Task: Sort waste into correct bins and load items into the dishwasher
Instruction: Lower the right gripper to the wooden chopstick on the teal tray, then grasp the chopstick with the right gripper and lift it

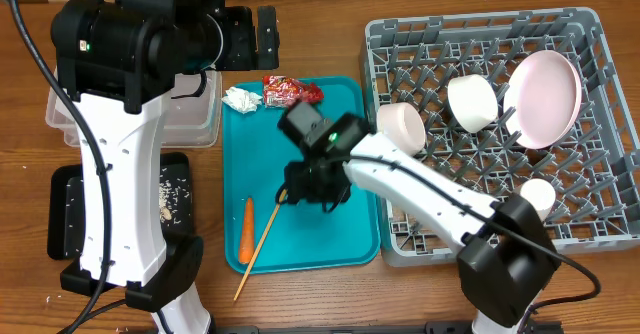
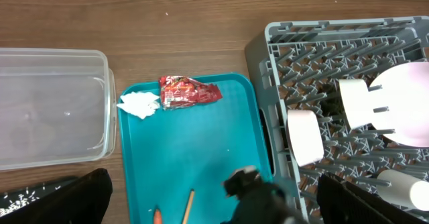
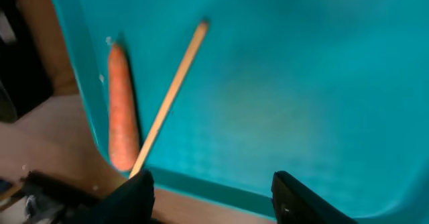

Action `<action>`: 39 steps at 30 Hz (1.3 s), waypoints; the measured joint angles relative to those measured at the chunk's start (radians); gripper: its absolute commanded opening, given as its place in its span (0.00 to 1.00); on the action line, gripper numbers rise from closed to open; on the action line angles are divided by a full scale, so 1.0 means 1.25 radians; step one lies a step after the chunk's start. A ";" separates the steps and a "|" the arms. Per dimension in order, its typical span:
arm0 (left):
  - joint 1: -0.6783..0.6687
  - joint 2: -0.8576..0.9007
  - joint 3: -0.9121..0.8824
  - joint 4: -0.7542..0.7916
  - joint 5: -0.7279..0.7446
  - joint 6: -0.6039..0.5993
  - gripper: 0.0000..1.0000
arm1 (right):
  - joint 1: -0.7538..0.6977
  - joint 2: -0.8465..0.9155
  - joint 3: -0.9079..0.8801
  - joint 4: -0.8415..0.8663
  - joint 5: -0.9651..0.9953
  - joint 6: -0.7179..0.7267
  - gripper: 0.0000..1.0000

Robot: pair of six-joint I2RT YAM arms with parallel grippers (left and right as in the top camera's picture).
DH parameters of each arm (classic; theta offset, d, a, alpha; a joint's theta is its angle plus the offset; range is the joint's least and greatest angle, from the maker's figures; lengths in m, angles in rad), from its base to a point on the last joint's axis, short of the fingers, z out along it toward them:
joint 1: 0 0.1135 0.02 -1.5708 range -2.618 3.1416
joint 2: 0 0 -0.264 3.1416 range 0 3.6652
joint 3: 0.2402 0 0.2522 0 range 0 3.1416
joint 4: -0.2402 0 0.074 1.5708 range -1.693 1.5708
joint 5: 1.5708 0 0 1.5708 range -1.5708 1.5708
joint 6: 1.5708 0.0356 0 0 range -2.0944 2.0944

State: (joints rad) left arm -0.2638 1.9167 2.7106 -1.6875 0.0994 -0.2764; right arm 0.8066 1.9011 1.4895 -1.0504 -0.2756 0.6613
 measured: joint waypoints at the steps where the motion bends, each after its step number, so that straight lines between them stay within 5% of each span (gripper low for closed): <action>1: 0.000 0.000 0.000 0.000 0.000 0.000 1.00 | 0.005 0.000 -0.028 0.016 -0.025 0.016 0.55; 6: 0.000 0.000 0.000 0.000 0.000 0.000 1.00 | 0.009 0.002 -0.077 0.055 -0.061 0.077 0.65; 21: 0.000 0.000 0.000 0.000 0.000 0.000 1.00 | 0.063 0.086 -0.080 0.213 -0.094 0.312 0.67; 29: 0.000 0.000 0.000 0.000 0.000 0.000 1.00 | 0.085 0.138 -0.081 0.311 -0.109 0.402 0.52; 39: 0.000 0.000 0.000 0.000 0.000 0.000 1.00 | 0.099 0.154 -0.072 0.238 -0.129 0.384 0.25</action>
State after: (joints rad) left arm -0.2638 1.9167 2.7106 -1.6878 0.0994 -0.2764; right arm 0.9302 2.0941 1.3998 -0.7525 -0.4370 1.1416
